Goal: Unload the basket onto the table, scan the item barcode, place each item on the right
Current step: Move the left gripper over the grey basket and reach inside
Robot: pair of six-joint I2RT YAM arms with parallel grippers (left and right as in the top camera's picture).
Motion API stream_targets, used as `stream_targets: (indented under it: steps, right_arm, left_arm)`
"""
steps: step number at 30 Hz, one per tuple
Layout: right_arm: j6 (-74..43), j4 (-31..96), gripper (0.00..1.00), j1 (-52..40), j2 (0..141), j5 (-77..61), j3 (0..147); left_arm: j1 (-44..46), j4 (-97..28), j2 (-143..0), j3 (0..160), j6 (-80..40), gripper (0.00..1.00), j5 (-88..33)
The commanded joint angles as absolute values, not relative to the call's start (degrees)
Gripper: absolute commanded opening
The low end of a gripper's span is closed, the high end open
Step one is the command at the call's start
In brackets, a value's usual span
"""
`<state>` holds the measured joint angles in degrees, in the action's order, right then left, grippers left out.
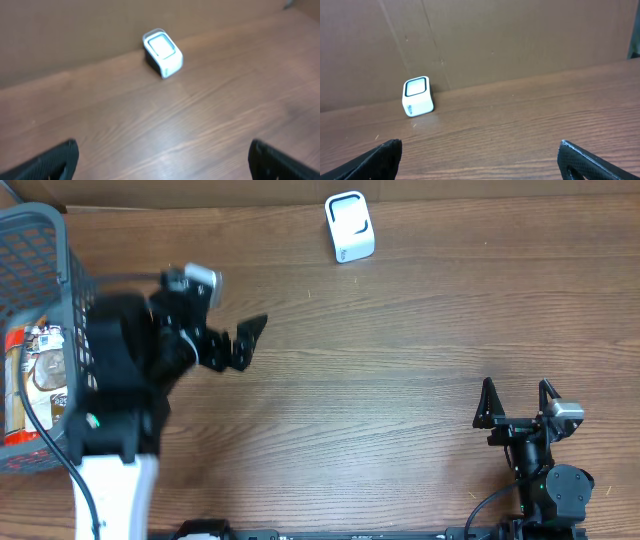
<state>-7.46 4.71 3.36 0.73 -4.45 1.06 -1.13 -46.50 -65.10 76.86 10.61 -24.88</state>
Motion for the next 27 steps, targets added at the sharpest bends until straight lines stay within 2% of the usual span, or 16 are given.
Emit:
stream_targets:
  steps: [1,4,7,12,14,17,21,27]
  right_arm:
    - [-7.3,4.4,1.0,3.6,0.2,-4.1,0.5]
    - [-7.3,4.4,1.0,3.6,0.2,-4.1,0.5]
    - [-7.3,4.4,1.0,3.6,0.2,-4.1,0.5]
    - [-7.3,4.4,1.0,3.6,0.2,-4.1,0.5]
    - [-7.3,4.4,1.0,3.6,0.2,-4.1,0.5]
    - [-7.3,4.4,1.0,3.6,0.2,-4.1,0.5]
    - [-7.3,4.4,1.0,3.6,0.2,-4.1,0.5]
    - [-7.3,4.4,1.0,3.6,0.2,-4.1,0.5]
  left_arm:
    - [-0.7,-55.0,-71.8,91.9,9.3,1.0,-33.3]
    - [-0.7,-61.8,-75.3,99.6,6.1,1.0,-40.0]
    - [-0.7,-63.1,-76.0,100.7,0.9,0.99,-45.5]
    - [-0.7,-63.2,-76.3,100.6,-2.8,1.0,-46.0]
    - [-0.7,-62.7,-76.4,100.7,-3.3,1.0,-42.7]
    - [-1.0,-62.4,-76.4,101.1,-12.8,0.96,-30.5]
    - [-4.2,-62.8,-76.6,103.7,-16.8,1.0,-20.6]
    - [-18.1,-68.3,-79.9,114.7,-18.9,1.0,-14.5]
